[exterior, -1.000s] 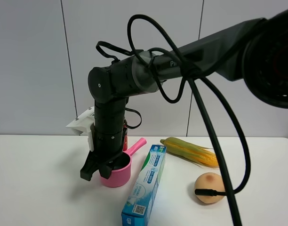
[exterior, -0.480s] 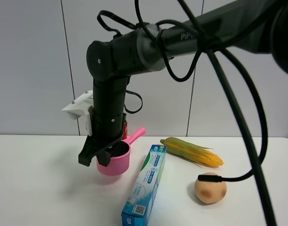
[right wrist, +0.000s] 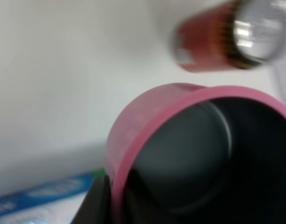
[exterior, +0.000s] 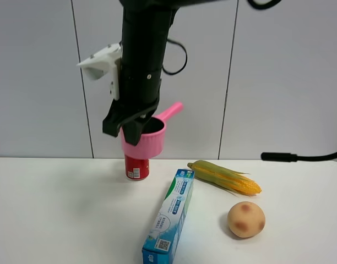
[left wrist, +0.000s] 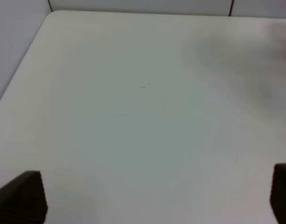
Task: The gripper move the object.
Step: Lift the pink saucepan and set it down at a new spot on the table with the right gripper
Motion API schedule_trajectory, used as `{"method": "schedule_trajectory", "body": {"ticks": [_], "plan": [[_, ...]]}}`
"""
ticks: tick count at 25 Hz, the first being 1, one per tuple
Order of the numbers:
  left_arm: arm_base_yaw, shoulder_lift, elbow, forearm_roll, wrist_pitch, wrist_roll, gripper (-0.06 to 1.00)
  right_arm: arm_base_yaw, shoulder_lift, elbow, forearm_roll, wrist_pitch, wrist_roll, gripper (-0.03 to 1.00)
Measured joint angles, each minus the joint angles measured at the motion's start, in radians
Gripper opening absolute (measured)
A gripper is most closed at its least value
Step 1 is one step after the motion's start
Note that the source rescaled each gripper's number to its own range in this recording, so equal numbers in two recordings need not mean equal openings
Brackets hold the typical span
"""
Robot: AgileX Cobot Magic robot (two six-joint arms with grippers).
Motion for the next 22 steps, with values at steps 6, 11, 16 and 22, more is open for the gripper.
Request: {"method": "schedule_trajectory", "body": {"ticks": [6, 11, 16, 22], "plan": [[0.0, 0.0, 0.0, 0.0, 0.0, 0.0, 1.0, -0.04, -0.111, 0.0, -0.097, 0.038, 0.084, 0.0], [0.0, 0.0, 0.0, 0.0, 0.0, 0.0, 1.0, -0.093, -0.182, 0.0, -0.135, 0.041, 0.167, 0.0], [0.0, 0.0, 0.0, 0.0, 0.0, 0.0, 1.0, -0.103, -0.256, 0.001, -0.151, 0.043, 0.188, 0.0], [0.0, 0.0, 0.0, 0.0, 0.0, 0.0, 1.0, -0.104, -0.356, 0.008, -0.155, 0.044, 0.221, 0.0]]}}
